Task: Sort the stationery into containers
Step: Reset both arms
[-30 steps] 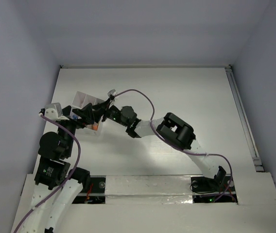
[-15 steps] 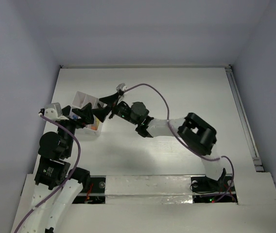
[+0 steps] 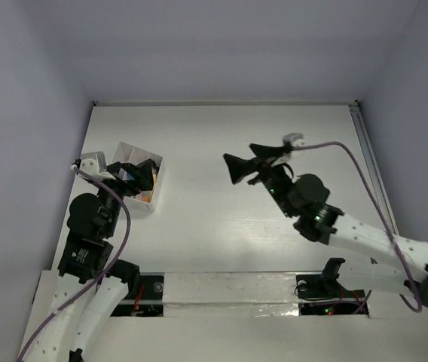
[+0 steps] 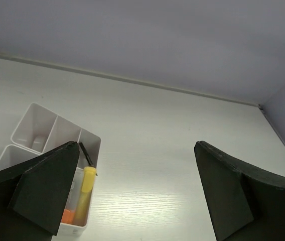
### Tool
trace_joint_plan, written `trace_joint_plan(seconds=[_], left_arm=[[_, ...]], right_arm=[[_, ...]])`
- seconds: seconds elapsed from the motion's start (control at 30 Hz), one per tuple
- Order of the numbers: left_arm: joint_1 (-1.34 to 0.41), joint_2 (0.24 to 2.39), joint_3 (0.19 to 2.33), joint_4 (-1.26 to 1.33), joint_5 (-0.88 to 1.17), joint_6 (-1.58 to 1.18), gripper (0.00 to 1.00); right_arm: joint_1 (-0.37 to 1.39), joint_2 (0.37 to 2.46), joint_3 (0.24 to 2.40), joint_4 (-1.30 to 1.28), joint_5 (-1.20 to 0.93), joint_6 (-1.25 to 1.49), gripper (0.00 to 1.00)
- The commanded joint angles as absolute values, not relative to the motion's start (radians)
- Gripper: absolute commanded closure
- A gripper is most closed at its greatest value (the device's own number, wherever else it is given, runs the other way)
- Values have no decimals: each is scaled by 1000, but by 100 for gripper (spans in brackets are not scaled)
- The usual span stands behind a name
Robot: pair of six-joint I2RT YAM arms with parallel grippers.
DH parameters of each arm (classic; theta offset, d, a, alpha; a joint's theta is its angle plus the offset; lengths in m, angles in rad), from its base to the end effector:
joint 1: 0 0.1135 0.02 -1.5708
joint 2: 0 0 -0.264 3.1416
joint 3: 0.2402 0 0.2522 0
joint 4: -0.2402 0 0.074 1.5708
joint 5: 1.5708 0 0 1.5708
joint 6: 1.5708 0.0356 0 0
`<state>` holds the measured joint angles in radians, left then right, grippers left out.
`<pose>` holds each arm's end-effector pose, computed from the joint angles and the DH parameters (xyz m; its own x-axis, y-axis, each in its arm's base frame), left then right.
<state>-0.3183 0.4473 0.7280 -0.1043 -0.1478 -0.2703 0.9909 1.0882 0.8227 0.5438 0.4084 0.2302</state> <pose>0.1044 -0.0289 0.3724 0.1147 -0.3159 -0.9418 0.2101 0.9344 -0.2878 0.1500 0.2032 0.3703 0.0191 0.4114 -0.9113 -0.5781 0.7482 0.3256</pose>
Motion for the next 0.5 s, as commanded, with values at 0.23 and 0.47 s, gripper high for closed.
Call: trace_joint_plan(seconds=[0.23,0.47], left_arm=[[-313,445,844,-6,-8,-334,1],[-313,439,804,49,38,-345,1]], right_arm=[[1002,660,715,-76,808,353,0],[1002,519,686,-110,816,361,0]])
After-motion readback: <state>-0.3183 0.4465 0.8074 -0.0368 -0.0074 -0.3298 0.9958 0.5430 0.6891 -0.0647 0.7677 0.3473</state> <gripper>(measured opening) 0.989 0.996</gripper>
